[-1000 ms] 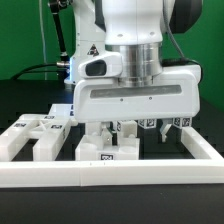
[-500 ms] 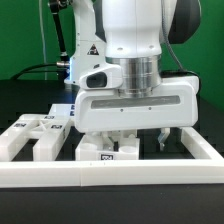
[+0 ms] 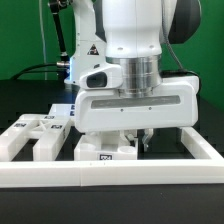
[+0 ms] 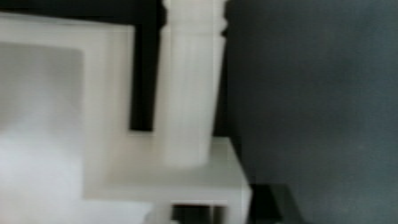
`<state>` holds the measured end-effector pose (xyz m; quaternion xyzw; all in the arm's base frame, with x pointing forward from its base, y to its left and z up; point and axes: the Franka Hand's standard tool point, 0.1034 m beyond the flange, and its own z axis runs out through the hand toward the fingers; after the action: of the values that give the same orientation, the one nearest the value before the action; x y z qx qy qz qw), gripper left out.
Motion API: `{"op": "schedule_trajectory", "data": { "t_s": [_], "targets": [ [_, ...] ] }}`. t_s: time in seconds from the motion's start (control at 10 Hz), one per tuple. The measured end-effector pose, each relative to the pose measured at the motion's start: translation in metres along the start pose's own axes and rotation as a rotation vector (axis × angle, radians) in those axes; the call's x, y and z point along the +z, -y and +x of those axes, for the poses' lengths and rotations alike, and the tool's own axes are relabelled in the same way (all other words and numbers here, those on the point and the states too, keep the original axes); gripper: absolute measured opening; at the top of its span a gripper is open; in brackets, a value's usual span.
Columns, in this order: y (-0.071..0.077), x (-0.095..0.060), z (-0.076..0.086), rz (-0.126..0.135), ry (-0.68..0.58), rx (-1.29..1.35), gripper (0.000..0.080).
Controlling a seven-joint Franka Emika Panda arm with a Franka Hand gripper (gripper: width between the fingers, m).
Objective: Assemble chair
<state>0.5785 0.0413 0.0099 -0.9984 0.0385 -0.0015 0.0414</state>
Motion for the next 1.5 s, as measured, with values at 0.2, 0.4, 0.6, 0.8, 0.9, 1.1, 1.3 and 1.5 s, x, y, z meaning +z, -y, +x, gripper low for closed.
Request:
{"op": "schedule_trajectory", "data": {
  "t_s": [0.2,0.4,0.6,0.8,0.9,1.1,1.3,1.5],
  "targets": [
    [0.000,0.000,0.000,0.000,0.000,0.000,0.0036],
    [0.000,0.000,0.000,0.000,0.000,0.000,0.0036],
    [0.000,0.000,0.000,0.000,0.000,0.000,0.0036],
    [0.017,0.001,-0.002,0.000,0.001,-0.029,0.0036],
    [0.029,0.001,-0.002,0.001,0.000,-0.049,0.0036],
    [0.042,0.001,-0.003,0.003,0.002,-0.072,0.0036],
    [0.056,0.002,-0.003,0.004,0.003,-0.094,0.0036],
    [0.065,0.004,-0.003,0.005,0.002,-0.109,0.0036]
  ]
}}
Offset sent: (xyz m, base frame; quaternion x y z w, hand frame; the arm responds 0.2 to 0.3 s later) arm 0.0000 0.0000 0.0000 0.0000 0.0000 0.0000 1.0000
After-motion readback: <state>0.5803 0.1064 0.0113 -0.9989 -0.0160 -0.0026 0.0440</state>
